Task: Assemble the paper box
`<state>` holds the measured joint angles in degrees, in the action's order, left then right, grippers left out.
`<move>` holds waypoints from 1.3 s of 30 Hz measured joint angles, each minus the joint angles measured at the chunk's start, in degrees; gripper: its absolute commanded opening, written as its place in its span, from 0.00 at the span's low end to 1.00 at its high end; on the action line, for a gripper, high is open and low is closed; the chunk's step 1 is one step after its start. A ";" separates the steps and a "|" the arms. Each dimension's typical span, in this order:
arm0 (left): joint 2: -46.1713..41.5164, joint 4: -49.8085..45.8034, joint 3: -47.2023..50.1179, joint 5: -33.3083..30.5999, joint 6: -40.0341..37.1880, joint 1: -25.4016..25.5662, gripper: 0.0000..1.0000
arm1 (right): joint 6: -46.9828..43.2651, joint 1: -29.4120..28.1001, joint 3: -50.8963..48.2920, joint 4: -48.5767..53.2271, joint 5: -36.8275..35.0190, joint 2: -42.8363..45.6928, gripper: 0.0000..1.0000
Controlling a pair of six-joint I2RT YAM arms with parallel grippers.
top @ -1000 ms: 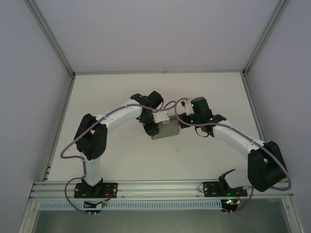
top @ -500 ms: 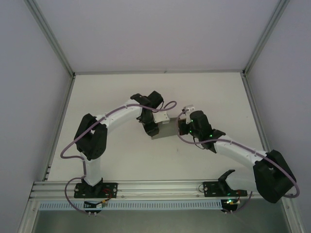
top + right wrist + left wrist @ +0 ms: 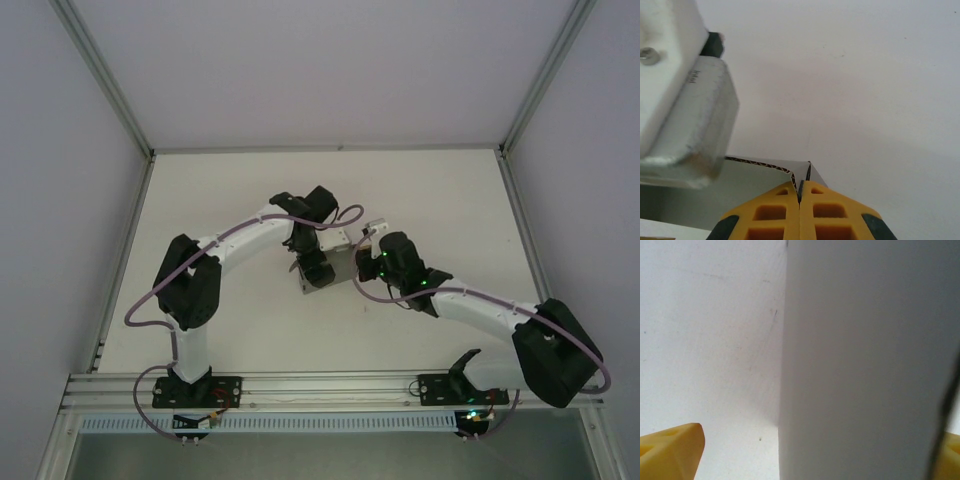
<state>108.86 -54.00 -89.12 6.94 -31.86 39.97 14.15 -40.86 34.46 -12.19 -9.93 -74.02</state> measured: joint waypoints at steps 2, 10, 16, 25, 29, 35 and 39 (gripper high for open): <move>-0.90 0.74 0.52 -0.20 0.57 0.00 1.00 | 0.09 -1.14 0.44 0.07 -1.73 -0.48 0.00; -9.77 3.50 4.72 -2.58 5.55 -1.42 1.00 | 1.53 -4.94 2.58 3.04 -9.14 -1.64 0.00; -19.50 6.32 9.68 -10.25 17.75 -1.64 1.00 | 5.62 -7.65 8.87 12.48 -14.80 -4.09 0.00; -31.52 7.41 19.63 -16.15 37.46 -2.64 0.67 | 12.24 -9.99 17.79 22.56 -20.28 -9.79 0.00; -29.29 7.69 21.40 -14.82 40.04 -2.93 0.45 | 12.92 -10.25 17.90 23.19 -20.74 -9.77 0.00; -26.29 10.27 21.24 -11.74 40.09 -4.24 0.43 | 12.31 -10.56 17.44 22.97 -20.72 -9.31 0.00; -24.57 10.75 19.61 -10.99 39.32 -4.46 0.36 | 10.67 -10.95 16.48 22.32 -20.68 -8.50 0.00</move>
<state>84.29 -43.24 -69.52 -4.05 7.46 35.51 24.82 -51.81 50.94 10.13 -30.61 -82.52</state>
